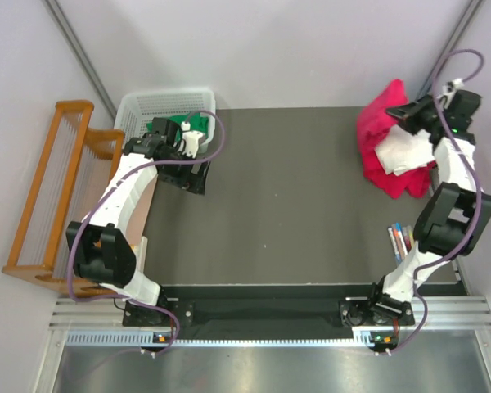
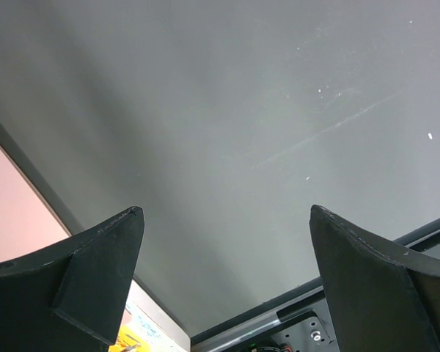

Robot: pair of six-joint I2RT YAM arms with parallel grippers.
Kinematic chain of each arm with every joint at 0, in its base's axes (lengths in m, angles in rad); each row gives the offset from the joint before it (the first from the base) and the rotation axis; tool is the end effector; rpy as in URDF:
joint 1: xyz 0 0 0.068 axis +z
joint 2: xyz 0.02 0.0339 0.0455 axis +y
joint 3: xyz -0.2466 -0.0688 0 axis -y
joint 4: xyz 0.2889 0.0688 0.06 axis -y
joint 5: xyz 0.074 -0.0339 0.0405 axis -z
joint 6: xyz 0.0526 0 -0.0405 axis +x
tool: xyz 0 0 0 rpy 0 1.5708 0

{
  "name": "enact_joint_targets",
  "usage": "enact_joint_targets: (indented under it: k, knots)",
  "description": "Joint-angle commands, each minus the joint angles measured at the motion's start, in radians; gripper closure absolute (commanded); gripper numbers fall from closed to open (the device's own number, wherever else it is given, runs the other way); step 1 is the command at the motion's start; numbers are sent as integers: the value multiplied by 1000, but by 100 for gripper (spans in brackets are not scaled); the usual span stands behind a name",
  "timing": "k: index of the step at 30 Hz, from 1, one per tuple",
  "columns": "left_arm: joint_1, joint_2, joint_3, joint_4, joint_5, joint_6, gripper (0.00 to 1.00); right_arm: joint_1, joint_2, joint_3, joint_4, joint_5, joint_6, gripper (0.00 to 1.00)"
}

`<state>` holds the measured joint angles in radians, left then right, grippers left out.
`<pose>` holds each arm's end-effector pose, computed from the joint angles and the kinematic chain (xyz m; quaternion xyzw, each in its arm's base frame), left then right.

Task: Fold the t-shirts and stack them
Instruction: Neatly place the folded tshirt to the corner

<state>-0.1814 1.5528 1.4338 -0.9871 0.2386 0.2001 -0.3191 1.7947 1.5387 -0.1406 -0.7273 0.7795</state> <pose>0.3574 -0.0782 0.2735 0.2101 0.9435 -0.1137 0.2297 0.4610 -0.1155 0.2951 0.2382 0.7665 0.4064 0.4365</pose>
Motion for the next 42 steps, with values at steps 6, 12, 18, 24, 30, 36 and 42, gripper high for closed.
enact_joint_targets:
  k: [6,12,18,24,30,36,42]
  knots:
    - [3,-33,-12,41,38,-19,1,-178,18,14,232,-129,231,100]
    - [3,-33,-22,39,36,-16,1,-218,72,124,358,-141,369,100]
    - [3,-31,-35,45,38,-14,1,-281,83,141,432,-139,444,100]
    - [3,-23,-33,51,54,-24,1,-307,48,23,469,-121,471,100]
    - [3,-19,-16,38,68,-22,1,-317,14,-194,307,-37,368,100]
    - [3,-30,25,25,62,-14,1,-316,-32,-191,-139,244,133,47]
    - [3,-26,39,18,77,-18,1,-256,-109,-21,-384,503,-23,0]
